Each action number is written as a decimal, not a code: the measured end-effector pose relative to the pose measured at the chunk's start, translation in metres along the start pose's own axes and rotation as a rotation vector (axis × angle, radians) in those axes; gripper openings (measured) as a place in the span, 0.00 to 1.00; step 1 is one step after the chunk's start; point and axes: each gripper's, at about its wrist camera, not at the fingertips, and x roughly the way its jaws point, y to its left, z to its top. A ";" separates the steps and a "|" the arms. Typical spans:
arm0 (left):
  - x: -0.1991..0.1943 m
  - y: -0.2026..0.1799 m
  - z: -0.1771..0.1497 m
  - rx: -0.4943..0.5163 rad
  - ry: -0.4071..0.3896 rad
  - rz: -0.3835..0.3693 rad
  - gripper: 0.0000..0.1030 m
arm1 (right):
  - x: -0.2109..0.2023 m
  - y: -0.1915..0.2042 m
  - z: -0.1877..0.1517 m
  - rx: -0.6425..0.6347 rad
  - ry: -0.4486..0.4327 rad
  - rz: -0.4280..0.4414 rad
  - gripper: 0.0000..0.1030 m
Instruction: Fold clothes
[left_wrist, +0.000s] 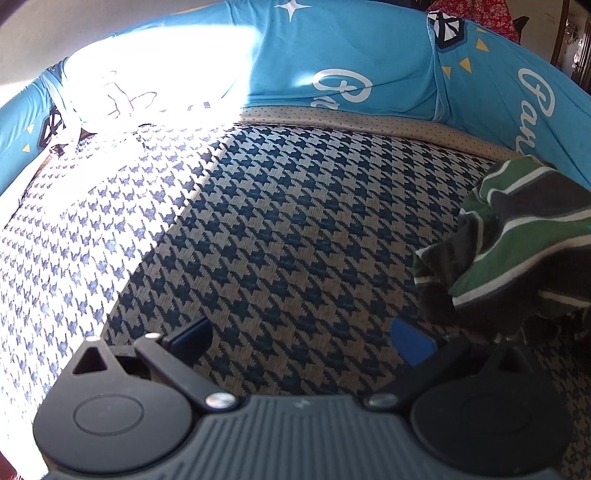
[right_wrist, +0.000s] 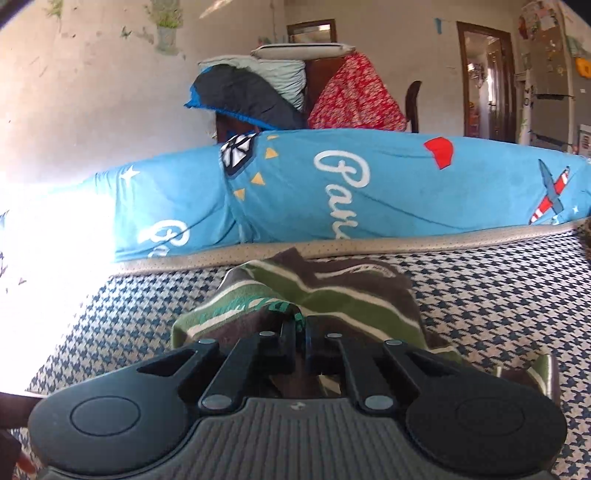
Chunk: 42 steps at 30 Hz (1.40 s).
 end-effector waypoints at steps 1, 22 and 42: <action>0.000 -0.001 0.000 0.003 0.001 0.002 1.00 | -0.001 -0.008 0.003 0.027 -0.005 -0.029 0.05; -0.010 -0.022 -0.007 0.055 -0.006 -0.019 1.00 | -0.027 -0.081 0.018 0.180 0.023 -0.205 0.44; -0.009 0.000 0.003 0.011 -0.020 0.025 1.00 | -0.036 -0.009 0.007 -0.037 -0.016 0.221 0.51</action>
